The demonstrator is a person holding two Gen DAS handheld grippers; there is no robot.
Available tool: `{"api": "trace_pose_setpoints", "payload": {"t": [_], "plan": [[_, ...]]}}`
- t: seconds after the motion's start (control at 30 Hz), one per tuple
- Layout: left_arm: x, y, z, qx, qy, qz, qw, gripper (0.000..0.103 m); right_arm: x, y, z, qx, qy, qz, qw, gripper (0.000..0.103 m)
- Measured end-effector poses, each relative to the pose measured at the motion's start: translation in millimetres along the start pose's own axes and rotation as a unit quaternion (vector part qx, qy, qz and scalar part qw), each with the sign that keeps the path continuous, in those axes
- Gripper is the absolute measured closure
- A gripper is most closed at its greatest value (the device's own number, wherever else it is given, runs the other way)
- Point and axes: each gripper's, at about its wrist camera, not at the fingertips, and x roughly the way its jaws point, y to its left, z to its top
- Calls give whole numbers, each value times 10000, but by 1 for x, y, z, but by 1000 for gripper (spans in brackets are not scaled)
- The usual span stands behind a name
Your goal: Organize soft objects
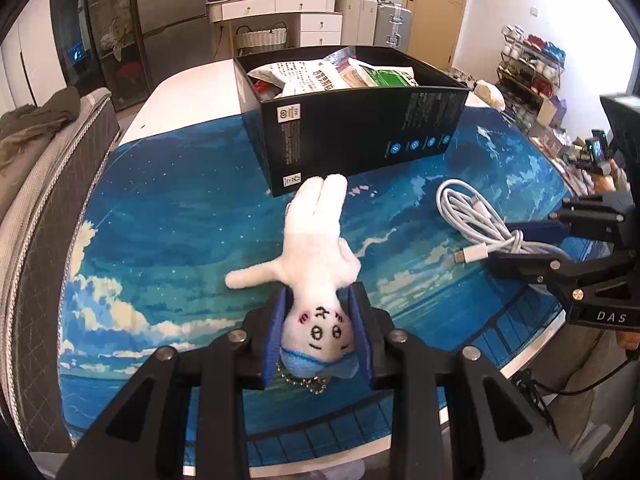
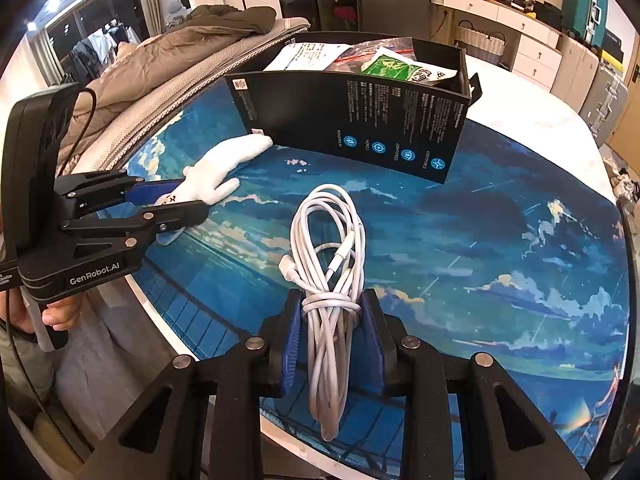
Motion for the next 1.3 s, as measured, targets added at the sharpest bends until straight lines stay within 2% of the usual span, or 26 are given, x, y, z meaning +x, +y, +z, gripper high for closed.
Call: {"api": "trace_pose_setpoints", "payload": {"t": [0.07, 0.2, 0.53, 0.93, 1.03, 1.2, 1.27, 1.3], "plan": [[0, 1, -1, -5, -15, -36, 10000, 69, 0, 1, 0, -49, 10, -44, 10000, 72], [-1, 1, -1, 34, -15, -28, 10000, 74, 0, 1, 1, -69, -13, -65, 10000, 74], [-14, 0, 4, 32, -209, -40, 9998, 74, -5, 3, 1, -13, -75, 55, 10000, 75], [-39, -2, 16, 29, -658, -15, 9978, 74, -38, 7, 10, 10, -618, 34, 9981, 75], [-33, -3, 12, 28, -529, -50, 9986, 74, -34, 10, 10, -61, -511, -9, 9987, 75], [-21, -3, 3, -9, -336, -82, 9994, 74, -10, 9, 0, -91, -48, -75, 9999, 73], [-20, -3, 3, -10, -318, -96, 9994, 74, -9, 11, -2, -146, -13, -131, 9998, 68], [-20, -3, 3, -7, -325, -91, 9994, 74, -9, 11, 0, -167, 1, -120, 9998, 59]]}}
